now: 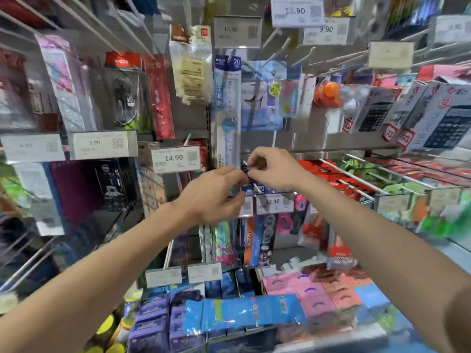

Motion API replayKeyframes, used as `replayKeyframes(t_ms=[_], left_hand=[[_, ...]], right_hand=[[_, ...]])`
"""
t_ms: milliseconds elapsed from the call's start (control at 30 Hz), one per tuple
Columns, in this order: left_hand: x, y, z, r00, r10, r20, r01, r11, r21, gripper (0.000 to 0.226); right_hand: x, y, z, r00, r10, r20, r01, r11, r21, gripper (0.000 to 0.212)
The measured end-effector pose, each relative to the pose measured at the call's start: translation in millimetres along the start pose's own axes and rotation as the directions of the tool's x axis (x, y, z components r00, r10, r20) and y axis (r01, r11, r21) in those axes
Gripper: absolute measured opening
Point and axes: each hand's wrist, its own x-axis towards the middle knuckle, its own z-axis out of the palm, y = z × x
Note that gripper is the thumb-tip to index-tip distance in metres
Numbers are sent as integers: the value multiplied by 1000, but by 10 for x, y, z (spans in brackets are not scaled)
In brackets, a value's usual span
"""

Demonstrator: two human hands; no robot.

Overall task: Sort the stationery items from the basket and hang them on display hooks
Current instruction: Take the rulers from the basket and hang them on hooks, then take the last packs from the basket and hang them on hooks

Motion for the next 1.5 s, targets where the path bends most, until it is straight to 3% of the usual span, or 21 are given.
replayKeyframes(t_ms=[100,200,233,333,367,433,533,600,767,900,967,1100,1233,1400,1500], left_hand=[[85,-18,-57,986,-140,94,148,986,-80,24],[149,116,-163,918,-259,301,273,962,-6,43],[158,167,-217,869,-289,402,292,955,55,53],[131,368,-508,630,-332,702,221,943,248,86],[126,453,-668,561,-327,760,220,944,244,91],[136,638,-1062,490,-300,818,301,939,164,89],[117,960,-1753,426,-283,859,429,900,83,77],[64,1156,-2156,406,-319,857,486,869,93,77],[-206,1625,-2963,487,-419,766,627,778,27,47],[-632,2153,-3459,471,-586,659,791,611,-23,40],[-940,2463,-3683,418,-674,610,855,519,-12,38],[-1723,3082,-4087,232,-806,545,941,328,84,48],[-2656,3919,-4467,-21,-913,408,996,14,83,46],[-3830,5369,-4934,-387,-892,233,910,-411,-59,51],[-4425,6376,-5167,-582,-804,125,785,-595,-170,56]], right_hand=[[12,-79,-118,986,20,168,0,993,-120,23],[28,-203,-352,952,105,287,-68,988,-137,26],[25,-269,-442,935,129,330,-85,986,-146,29],[-49,-555,-755,863,221,455,-171,974,-149,40],[-84,-672,-893,828,250,501,-199,968,-153,44],[-167,-929,-1208,771,285,570,-236,958,-161,50],[-345,-1372,-1715,686,293,665,-271,952,-140,52],[-493,-1654,-1963,665,278,693,-276,954,-118,42],[-864,-2153,-2333,672,182,718,-274,962,12,42],[-1103,-2483,-2458,670,45,741,-167,982,92,46],[-1219,-2732,-2471,656,-63,752,-39,992,116,47],[-1536,-3383,-2419,542,-231,808,146,973,180,41],[-2060,-4179,-2239,381,-367,848,264,923,281,42],[-3004,-5384,-2012,57,-529,847,455,769,449,39],[-3752,-6276,-1939,-133,-581,803,513,652,558,37]])
